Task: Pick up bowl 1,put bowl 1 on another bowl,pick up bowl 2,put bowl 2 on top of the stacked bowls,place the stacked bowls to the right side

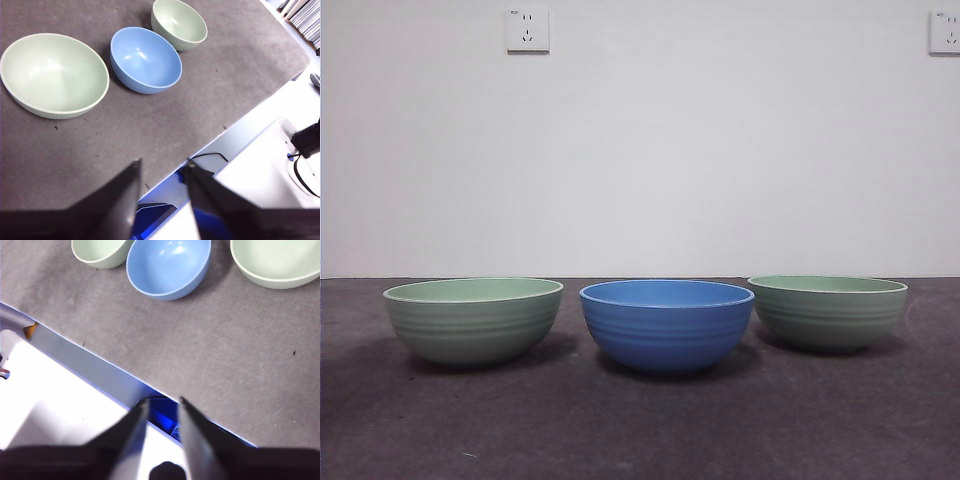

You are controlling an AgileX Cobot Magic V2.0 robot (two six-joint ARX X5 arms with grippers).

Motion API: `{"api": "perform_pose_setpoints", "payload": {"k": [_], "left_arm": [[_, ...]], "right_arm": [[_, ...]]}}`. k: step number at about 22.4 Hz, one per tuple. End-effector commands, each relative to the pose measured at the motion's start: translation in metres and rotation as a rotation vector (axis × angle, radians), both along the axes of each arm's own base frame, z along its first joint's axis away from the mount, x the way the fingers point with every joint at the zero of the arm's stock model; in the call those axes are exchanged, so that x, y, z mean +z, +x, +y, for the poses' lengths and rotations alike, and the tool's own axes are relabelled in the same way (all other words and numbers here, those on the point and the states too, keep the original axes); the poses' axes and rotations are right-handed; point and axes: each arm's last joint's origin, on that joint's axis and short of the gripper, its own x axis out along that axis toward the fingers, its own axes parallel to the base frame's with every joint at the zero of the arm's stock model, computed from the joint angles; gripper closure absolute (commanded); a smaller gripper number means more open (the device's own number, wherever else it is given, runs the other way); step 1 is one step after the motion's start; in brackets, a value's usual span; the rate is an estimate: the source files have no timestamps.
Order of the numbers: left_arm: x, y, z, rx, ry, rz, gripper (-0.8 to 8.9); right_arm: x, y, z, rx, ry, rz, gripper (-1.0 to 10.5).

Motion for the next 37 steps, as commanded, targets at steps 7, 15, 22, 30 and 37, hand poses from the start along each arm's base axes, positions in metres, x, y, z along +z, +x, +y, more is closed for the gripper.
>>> {"api": "perform_pose_setpoints", "payload": {"k": [7, 15, 22, 30, 37], "left_arm": [[0.001, 0.0, 0.0, -0.003, -0.008, -0.002, 2.23], [0.001, 0.0, 0.0, -0.003, -0.008, -0.004, 2.23], [0.001, 0.0, 0.0, -0.003, -0.008, -0.004, 2.24], [0.001, 0.0, 0.0, -0.003, -0.008, -0.004, 2.24], [0.001, 0.0, 0.0, -0.003, -0.008, -0.004, 2.24]], "right_arm": [[0.001, 0.0, 0.0, -0.041, 0.021, 0.025, 4.7], [0.0, 0.005, 0.001, -0.056, 0.024, 0.041, 4.7], [0.001, 0.033, 0.002, -0.211, -0.002, 0.0, 4.7], [-0.015, 0.095, 0.009, -0.333, -0.019, -0.003, 4.7], [-0.049, 0.148, 0.015, -0.392, -0.074, 0.048, 4.8]]}}
